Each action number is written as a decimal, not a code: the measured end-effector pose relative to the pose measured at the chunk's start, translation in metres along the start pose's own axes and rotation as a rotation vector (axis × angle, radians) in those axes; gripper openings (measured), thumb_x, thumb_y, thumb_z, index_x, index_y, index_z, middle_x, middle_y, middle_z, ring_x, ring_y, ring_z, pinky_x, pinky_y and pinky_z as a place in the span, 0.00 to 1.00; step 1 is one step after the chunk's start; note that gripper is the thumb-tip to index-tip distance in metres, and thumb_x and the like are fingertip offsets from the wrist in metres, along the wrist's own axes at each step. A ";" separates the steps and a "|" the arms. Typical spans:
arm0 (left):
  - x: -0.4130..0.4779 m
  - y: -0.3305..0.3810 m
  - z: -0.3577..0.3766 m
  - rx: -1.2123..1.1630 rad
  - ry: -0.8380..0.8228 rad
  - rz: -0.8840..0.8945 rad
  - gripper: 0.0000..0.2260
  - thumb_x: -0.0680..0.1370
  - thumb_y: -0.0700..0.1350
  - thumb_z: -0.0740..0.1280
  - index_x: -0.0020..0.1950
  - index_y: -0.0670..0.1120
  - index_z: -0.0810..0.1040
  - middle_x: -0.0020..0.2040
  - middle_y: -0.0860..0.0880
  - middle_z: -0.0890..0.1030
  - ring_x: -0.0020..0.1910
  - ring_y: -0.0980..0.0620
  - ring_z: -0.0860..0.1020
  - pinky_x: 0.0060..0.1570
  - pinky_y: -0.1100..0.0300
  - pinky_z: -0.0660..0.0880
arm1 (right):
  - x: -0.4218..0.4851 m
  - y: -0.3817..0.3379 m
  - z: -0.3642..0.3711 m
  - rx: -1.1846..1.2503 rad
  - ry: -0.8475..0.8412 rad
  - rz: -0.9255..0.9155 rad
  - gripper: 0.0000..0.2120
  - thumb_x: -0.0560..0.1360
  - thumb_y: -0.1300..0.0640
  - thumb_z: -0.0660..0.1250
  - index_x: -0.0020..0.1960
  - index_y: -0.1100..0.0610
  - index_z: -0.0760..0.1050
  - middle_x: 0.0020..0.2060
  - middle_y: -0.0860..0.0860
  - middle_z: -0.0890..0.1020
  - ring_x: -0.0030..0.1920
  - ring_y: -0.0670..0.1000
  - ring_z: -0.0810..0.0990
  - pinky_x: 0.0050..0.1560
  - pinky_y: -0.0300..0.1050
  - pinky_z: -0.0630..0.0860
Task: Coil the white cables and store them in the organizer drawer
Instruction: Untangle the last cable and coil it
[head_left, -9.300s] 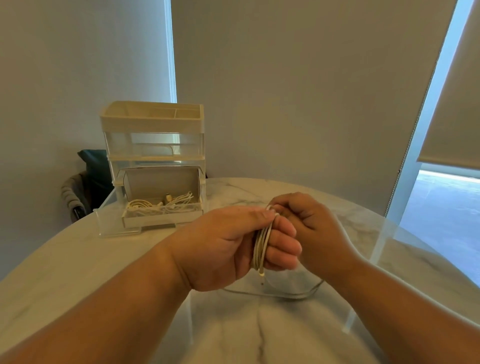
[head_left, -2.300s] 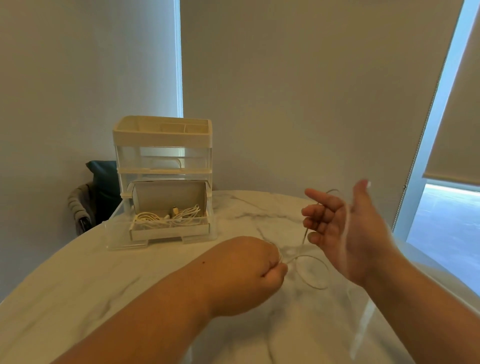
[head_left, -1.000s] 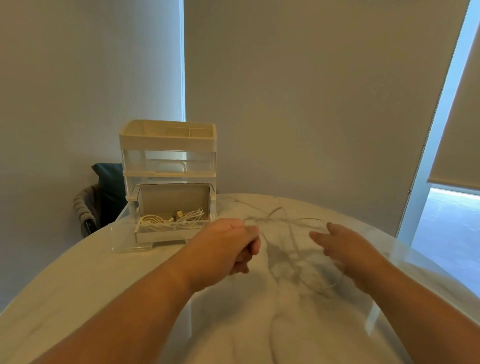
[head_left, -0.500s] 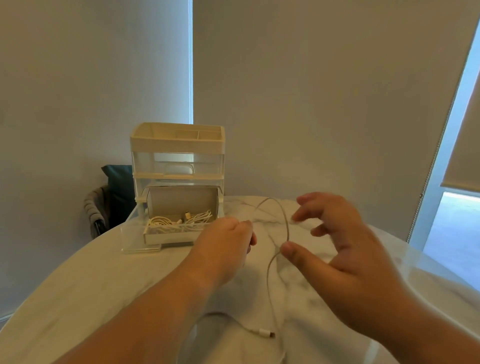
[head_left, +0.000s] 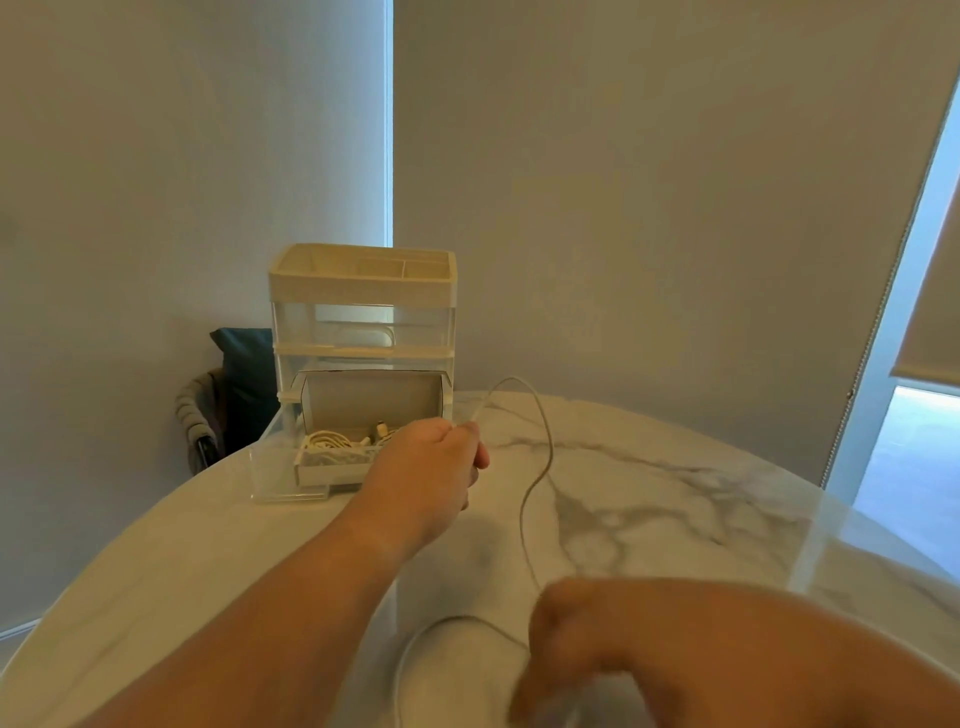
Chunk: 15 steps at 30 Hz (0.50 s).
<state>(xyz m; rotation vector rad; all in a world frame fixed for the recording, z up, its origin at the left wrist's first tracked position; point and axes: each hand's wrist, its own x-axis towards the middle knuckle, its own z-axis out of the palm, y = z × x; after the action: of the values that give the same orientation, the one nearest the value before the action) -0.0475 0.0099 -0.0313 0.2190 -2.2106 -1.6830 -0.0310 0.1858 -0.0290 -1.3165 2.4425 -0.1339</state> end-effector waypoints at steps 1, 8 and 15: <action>0.001 -0.002 -0.001 0.005 0.005 -0.004 0.14 0.80 0.45 0.59 0.36 0.45 0.76 0.26 0.50 0.71 0.26 0.52 0.69 0.43 0.49 0.75 | -0.004 0.005 0.000 0.004 0.015 -0.067 0.09 0.68 0.41 0.67 0.46 0.34 0.82 0.38 0.43 0.79 0.46 0.44 0.78 0.40 0.36 0.72; 0.009 -0.014 -0.002 0.126 -0.023 0.017 0.17 0.79 0.47 0.60 0.31 0.48 0.78 0.26 0.51 0.75 0.28 0.51 0.71 0.38 0.52 0.71 | -0.026 0.016 -0.012 0.232 0.249 -0.274 0.06 0.75 0.45 0.71 0.50 0.42 0.84 0.46 0.43 0.79 0.51 0.41 0.80 0.52 0.35 0.72; 0.003 -0.015 0.006 0.467 -0.306 0.137 0.17 0.81 0.51 0.61 0.34 0.50 0.80 0.27 0.55 0.77 0.27 0.57 0.73 0.37 0.57 0.72 | -0.019 0.031 -0.016 0.895 0.793 -0.129 0.08 0.68 0.45 0.73 0.41 0.48 0.87 0.25 0.50 0.77 0.26 0.48 0.73 0.30 0.40 0.71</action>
<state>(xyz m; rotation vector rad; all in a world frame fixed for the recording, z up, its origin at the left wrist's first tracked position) -0.0540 0.0098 -0.0465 -0.0835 -2.7549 -1.1702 -0.0513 0.2171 -0.0168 -1.0639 2.2716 -1.8247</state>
